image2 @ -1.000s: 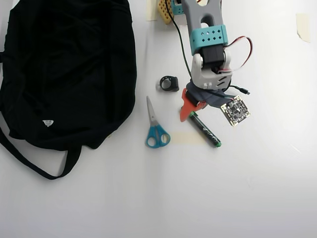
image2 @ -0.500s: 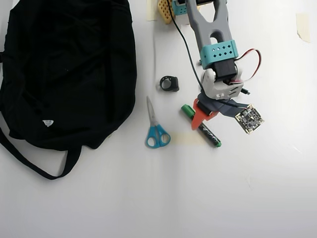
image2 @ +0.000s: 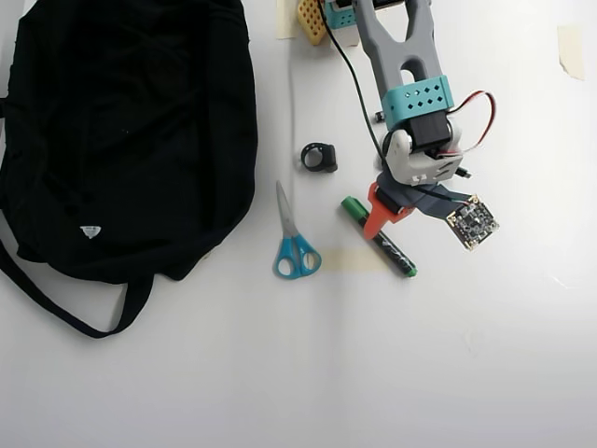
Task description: Put the green marker into the black bag
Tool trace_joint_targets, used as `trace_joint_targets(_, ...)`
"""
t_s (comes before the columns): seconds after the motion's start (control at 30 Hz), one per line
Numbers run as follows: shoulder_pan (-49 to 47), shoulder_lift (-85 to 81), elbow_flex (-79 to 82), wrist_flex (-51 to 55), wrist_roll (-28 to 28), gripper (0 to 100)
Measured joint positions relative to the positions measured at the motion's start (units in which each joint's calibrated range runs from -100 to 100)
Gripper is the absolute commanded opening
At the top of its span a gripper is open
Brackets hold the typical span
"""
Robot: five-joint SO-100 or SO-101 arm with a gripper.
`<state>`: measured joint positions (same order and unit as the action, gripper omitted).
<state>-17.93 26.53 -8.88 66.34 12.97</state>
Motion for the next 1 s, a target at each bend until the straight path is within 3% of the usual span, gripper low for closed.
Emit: trace_joint_targets(1.0,1.10,5.15,-2.67,-1.20,0.20,30)
